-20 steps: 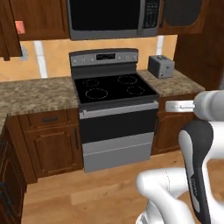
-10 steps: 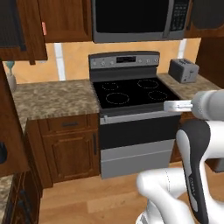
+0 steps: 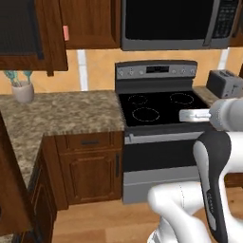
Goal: Gather all objects into one cabinet and sort the glasses and bowls to opposite sides.
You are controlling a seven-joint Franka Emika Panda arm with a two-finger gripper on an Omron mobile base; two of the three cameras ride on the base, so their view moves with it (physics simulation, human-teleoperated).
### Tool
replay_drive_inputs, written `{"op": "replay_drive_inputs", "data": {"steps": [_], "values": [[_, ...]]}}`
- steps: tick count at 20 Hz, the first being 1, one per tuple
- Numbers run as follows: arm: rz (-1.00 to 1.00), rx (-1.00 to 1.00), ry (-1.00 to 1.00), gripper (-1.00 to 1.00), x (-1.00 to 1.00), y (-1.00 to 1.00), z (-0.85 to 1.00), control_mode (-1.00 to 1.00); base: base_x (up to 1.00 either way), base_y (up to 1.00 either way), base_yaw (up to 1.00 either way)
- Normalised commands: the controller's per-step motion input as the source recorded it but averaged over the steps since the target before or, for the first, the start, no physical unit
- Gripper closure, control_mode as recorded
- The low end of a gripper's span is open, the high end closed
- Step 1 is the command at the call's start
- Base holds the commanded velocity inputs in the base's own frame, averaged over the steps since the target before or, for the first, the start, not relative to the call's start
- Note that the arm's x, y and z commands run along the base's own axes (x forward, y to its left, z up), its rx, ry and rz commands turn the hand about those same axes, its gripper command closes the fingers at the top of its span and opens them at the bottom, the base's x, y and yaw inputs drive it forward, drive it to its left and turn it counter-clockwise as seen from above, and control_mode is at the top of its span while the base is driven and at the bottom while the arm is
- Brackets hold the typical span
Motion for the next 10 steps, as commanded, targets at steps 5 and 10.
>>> {"op": "replay_drive_inputs", "data": {"steps": [5, 10], "values": [[0.0, 0.0, 0.0, -1.0, 0.0, 0.0, 0.0, 1.0, 0.58, 0.52, 0.22], [0.0, 0.0, 0.0, -1.0, 0.0, 0.0, 0.0, 1.0, 0.56, 0.24, -0.01]]}}
